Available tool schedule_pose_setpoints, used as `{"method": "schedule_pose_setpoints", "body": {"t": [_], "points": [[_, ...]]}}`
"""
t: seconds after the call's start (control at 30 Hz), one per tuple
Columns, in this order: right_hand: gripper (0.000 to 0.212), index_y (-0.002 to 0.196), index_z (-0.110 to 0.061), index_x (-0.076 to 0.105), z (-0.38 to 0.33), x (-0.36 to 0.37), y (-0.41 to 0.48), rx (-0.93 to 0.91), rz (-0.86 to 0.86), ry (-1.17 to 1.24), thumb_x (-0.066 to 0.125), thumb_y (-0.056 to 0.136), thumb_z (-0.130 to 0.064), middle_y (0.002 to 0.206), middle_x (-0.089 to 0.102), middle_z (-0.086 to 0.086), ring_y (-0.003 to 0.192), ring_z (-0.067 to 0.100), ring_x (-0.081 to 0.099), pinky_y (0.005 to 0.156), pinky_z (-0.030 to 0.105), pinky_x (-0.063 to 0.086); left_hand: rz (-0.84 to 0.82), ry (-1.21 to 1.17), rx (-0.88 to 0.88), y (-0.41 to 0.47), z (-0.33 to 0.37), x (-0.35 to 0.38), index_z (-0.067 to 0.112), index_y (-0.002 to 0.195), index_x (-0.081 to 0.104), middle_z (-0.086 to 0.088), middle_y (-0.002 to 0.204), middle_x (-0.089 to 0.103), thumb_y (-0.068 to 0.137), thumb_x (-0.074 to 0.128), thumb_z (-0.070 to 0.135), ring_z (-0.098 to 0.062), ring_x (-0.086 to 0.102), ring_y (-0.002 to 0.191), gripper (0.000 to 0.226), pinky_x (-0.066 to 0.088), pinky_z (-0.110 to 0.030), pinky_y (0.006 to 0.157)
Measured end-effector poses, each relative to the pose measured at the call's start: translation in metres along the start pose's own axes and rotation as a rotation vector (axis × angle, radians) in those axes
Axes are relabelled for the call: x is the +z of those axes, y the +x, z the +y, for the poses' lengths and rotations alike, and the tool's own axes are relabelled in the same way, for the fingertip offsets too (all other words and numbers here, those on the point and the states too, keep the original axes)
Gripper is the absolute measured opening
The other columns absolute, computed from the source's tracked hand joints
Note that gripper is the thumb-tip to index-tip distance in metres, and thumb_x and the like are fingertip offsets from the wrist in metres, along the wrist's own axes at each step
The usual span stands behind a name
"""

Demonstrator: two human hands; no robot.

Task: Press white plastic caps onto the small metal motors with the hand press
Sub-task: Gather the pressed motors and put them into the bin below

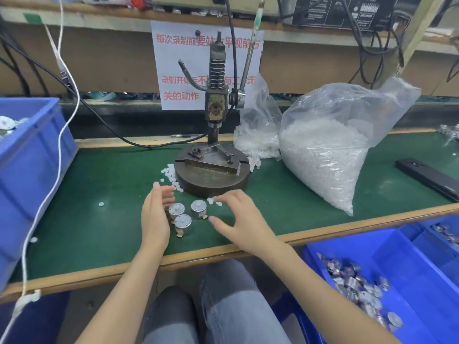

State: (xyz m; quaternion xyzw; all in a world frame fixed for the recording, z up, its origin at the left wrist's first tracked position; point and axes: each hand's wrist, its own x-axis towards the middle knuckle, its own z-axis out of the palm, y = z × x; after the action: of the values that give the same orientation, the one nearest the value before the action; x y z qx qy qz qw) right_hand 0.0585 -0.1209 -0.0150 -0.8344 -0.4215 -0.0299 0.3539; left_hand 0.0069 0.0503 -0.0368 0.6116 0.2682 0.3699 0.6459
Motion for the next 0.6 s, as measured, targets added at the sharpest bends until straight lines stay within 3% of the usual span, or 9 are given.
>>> {"method": "schedule_pose_setpoints", "body": {"t": [0.13,0.23,0.4,0.6], "points": [[0.065,0.135,-0.015,0.044,-0.022,0.043,0.033,-0.087,-0.142,-0.072,0.067,0.080,-0.041,0.133,0.040,0.006,0.123,0.021,0.033,0.105,0.029,0.028,0.027,-0.059,-0.025,0.001,-0.002,-0.001,0.018,0.081,0.062,-0.001,0.086,0.063,0.100,0.031,0.036,-0.016,0.058,0.082,0.041,0.045,-0.026,0.076],[0.051,0.125,-0.014,0.052,-0.029,0.064,0.044,-0.166,-0.138,-0.211,0.065,0.081,-0.037,0.130,0.044,0.007,0.122,0.026,0.036,0.101,0.038,0.029,0.062,-0.098,-0.038,0.003,-0.004,-0.003,0.018,0.082,0.063,-0.001,0.086,0.063,0.099,0.032,0.037,-0.014,0.059,0.081,0.041,0.046,-0.025,0.076],[0.042,0.120,-0.019,0.053,-0.028,0.080,0.046,-0.078,-0.058,-0.315,0.057,0.084,-0.040,0.115,0.051,0.004,0.108,0.025,0.041,0.088,0.038,0.029,0.081,-0.133,-0.038,0.006,-0.005,-0.002,0.015,0.083,0.061,-0.002,0.086,0.061,0.100,0.031,0.035,-0.012,0.058,0.080,0.040,0.045,-0.022,0.072],[0.028,0.113,-0.013,0.055,-0.026,0.082,0.045,-0.100,-0.003,-0.316,0.049,0.091,-0.029,0.110,0.053,0.007,0.102,0.026,0.044,0.082,0.036,0.031,0.100,-0.126,-0.023,0.006,-0.005,-0.002,0.016,0.082,0.061,-0.003,0.083,0.059,0.100,0.032,0.032,-0.014,0.056,0.079,0.037,0.046,-0.024,0.073]]}}
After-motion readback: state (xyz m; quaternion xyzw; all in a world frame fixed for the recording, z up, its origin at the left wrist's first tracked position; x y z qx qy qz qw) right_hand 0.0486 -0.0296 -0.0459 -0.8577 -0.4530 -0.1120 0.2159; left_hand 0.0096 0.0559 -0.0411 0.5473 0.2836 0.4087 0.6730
